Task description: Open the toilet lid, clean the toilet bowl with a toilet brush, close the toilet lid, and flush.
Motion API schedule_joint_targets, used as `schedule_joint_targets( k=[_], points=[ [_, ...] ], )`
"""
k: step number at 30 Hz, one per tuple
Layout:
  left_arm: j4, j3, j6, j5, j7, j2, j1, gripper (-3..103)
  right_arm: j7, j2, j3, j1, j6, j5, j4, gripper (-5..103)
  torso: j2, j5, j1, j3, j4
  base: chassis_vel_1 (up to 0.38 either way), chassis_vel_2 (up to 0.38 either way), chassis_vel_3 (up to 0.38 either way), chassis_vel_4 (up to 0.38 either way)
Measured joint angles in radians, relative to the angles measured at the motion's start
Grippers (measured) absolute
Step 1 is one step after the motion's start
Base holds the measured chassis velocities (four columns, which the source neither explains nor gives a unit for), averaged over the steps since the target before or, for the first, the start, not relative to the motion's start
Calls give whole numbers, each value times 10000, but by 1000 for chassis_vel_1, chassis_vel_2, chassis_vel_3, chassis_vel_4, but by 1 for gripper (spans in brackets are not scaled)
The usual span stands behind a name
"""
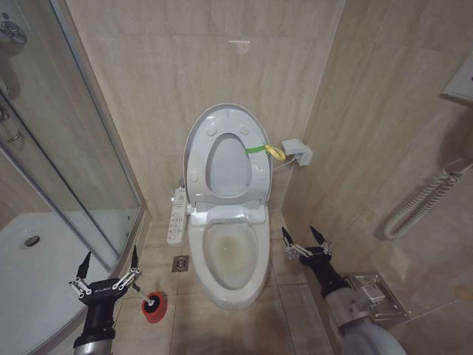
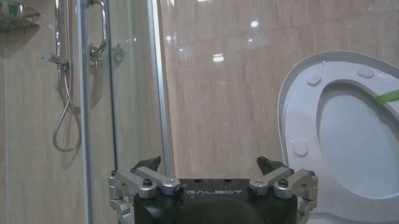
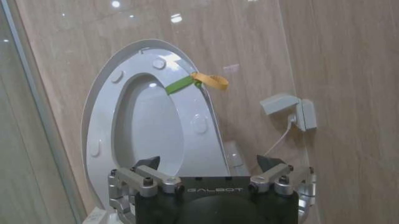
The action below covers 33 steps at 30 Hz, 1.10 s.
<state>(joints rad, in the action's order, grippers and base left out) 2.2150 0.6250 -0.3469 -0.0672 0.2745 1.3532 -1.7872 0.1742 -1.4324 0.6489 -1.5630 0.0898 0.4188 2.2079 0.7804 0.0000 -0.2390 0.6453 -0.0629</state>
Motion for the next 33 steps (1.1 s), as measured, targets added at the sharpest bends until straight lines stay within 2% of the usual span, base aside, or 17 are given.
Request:
schedule_joint_targets(
  k=[13,33],
  points=[
    [0,0,0,0,0,0,0,100,471,-108,109,376,-772,384,-585,100,0,0,0,0,0,0,0,0,0],
    [0,0,0,0,0,0,0,100,330,-62,189,860,-930,624,-1019,100,-1,1,3,-2,0,-50,40,45,-47]
  ],
)
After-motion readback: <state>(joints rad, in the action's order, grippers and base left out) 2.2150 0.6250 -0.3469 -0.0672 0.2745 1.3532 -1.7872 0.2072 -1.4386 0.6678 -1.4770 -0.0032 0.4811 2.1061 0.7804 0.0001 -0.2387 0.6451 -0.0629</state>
